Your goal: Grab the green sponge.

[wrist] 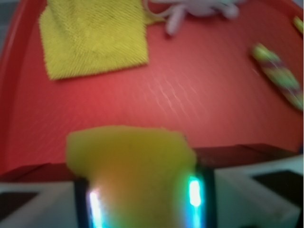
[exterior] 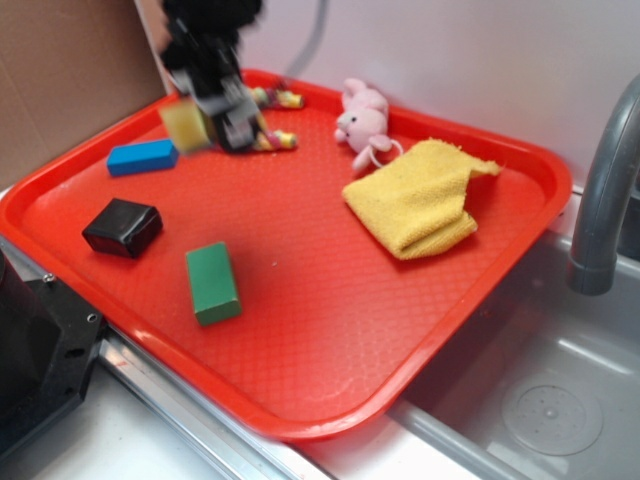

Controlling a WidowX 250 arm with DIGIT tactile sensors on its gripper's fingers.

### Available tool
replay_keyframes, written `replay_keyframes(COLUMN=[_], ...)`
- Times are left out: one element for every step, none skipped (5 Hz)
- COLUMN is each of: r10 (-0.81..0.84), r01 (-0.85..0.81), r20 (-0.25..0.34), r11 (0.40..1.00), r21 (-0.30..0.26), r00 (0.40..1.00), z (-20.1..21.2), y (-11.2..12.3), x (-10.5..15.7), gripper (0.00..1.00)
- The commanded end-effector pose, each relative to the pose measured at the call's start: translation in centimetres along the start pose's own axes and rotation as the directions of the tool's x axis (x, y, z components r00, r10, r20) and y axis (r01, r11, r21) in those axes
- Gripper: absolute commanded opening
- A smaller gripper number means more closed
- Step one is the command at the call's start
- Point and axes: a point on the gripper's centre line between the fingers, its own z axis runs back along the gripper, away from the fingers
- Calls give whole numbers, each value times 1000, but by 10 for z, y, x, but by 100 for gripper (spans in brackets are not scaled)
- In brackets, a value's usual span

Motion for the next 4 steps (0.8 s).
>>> replay_keyframes(r10=[291,314,317,320], r01=[-300,-329,-334,-339], r20=[132,162,175,178], r11=[952,942,940,936], r21=[54,74,74,89], r00=[947,935,932,930], z=[106,120,126,129], y=[13,1,-11,-23], x=[-30,-40,-59,-75], gripper=[0,0,0,0])
